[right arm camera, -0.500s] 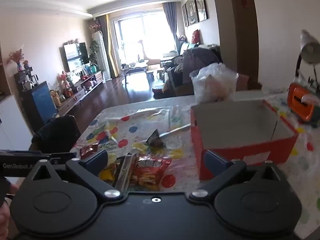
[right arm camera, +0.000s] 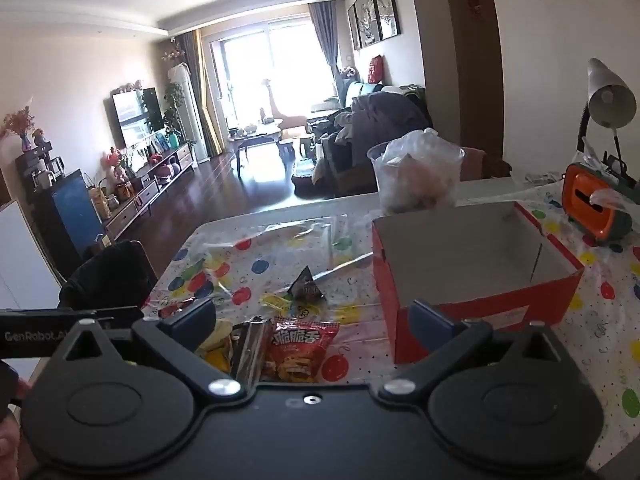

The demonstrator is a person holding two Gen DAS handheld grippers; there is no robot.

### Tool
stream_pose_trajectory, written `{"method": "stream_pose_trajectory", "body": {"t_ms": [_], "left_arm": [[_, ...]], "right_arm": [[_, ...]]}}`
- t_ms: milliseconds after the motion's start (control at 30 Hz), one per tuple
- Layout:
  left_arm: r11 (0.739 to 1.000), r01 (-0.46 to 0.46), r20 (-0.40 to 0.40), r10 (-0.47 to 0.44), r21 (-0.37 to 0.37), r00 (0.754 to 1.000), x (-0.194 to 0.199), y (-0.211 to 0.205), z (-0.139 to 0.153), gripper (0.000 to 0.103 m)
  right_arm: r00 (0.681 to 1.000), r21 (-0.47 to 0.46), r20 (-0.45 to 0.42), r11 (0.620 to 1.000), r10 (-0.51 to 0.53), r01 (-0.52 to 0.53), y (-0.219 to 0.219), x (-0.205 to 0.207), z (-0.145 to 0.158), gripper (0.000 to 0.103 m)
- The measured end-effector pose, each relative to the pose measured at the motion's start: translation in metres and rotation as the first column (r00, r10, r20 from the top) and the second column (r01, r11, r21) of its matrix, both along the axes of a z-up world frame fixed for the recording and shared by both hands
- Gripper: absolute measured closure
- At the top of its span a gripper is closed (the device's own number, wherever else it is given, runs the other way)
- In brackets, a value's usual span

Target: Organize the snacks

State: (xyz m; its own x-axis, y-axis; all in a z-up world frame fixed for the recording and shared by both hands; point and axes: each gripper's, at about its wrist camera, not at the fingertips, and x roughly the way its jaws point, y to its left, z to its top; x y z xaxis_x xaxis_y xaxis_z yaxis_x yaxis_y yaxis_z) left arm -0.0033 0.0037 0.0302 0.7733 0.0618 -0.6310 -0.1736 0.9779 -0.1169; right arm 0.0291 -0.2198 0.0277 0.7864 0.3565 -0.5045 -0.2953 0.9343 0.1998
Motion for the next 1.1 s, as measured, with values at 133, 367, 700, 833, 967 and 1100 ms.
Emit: {"method": "stream_pose_trajectory", "body": {"t_ms": [133, 367, 700, 833, 967, 1100], "left_arm": [[1.000, 0.014, -0.005, -0.014, 0.007, 1.000, -0.0027, -0.0037, -0.0014, 0.002], [1.000, 0.013, -0.027, -0.012, 0.011, 1.000, -0.0047, -0.0057, -0.0047, 0.002], [1.000, 0.009, -0.040, -0.009, 0.017, 0.999, -0.0080, -0.0080, -0.0072, 0.002], [1.000, 0.006, -0.046, -0.006, 0.015, 0.999, -0.0081, -0.0072, -0.0076, 0.002], [1.000, 0.003, -0.053, -0.003, 0.015, 0.999, -0.0085, -0.0066, -0.0088, 0.002], [1.000, 0.001, -0.055, 0.000, 0.016, 0.998, -0.0080, -0.0065, -0.0089, 0.002]], "right_arm": [[1.000, -0.045, -0.001, 0.999, -0.007, 0.007, 0.0055, -0.0004, -0.0041, 0.000], [1.000, -0.064, 0.007, 0.998, 0.025, -0.025, 0.0100, -0.0051, -0.0045, 0.000], [0.999, -0.052, -0.026, 0.998, 0.039, -0.040, 0.0064, -0.0018, -0.0061, 0.000], [0.999, -0.054, -0.029, 0.998, 0.039, -0.040, 0.0072, -0.0025, -0.0074, 0.000], [0.999, -0.055, -0.027, 0.998, 0.039, -0.040, 0.0069, -0.0022, -0.0072, 0.000], [0.999, -0.056, -0.024, 0.997, 0.042, -0.043, 0.0071, -0.0018, -0.0068, 0.001]]}}
